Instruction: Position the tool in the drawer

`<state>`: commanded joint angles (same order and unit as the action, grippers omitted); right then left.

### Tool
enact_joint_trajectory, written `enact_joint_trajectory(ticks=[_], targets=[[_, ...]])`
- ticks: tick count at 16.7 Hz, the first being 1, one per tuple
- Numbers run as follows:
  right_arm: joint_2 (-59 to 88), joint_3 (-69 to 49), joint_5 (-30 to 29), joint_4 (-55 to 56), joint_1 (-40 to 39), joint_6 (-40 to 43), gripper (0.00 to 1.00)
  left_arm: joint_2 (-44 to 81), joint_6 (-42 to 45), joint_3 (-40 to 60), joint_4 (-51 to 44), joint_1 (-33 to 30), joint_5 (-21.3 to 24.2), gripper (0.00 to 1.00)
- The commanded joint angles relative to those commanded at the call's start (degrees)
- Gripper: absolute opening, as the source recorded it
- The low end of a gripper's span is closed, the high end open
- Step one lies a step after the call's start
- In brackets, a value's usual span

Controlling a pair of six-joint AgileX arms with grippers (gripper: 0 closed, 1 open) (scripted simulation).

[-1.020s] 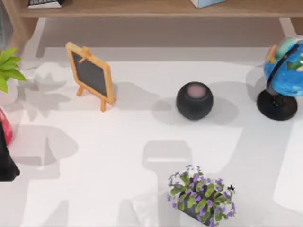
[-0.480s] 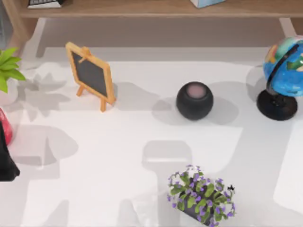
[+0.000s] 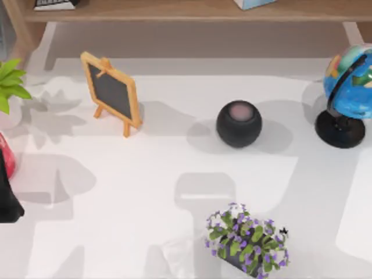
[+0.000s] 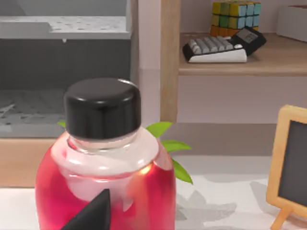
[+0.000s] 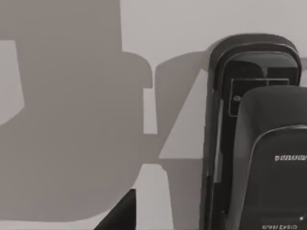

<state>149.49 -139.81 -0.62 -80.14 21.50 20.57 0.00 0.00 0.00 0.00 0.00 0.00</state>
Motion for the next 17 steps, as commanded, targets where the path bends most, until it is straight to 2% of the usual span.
enact_joint_trajectory(ticks=[8, 11, 14, 17], targets=[[0.01, -0.01, 0.0, 0.0, -0.13, 0.0, 1.0, 0.0, 0.0, 0.0, 0.0, 0.0, 0.0, 1.0], [-3.14, 1.2, 0.4, 1.42, -0.14, 2.43, 1.0, 0.0, 0.0, 0.0, 0.0, 0.0, 0.0, 1.0], [-10.02, 4.22, 1.47, 7.46, 0.69, 7.95, 1.0, 0.0, 0.0, 0.0, 0.0, 0.0, 0.0, 1.0], [-16.23, 9.36, 2.34, 18.81, 4.11, 15.06, 1.0, 0.0, 0.0, 0.0, 0.0, 0.0, 0.0, 1.0]])
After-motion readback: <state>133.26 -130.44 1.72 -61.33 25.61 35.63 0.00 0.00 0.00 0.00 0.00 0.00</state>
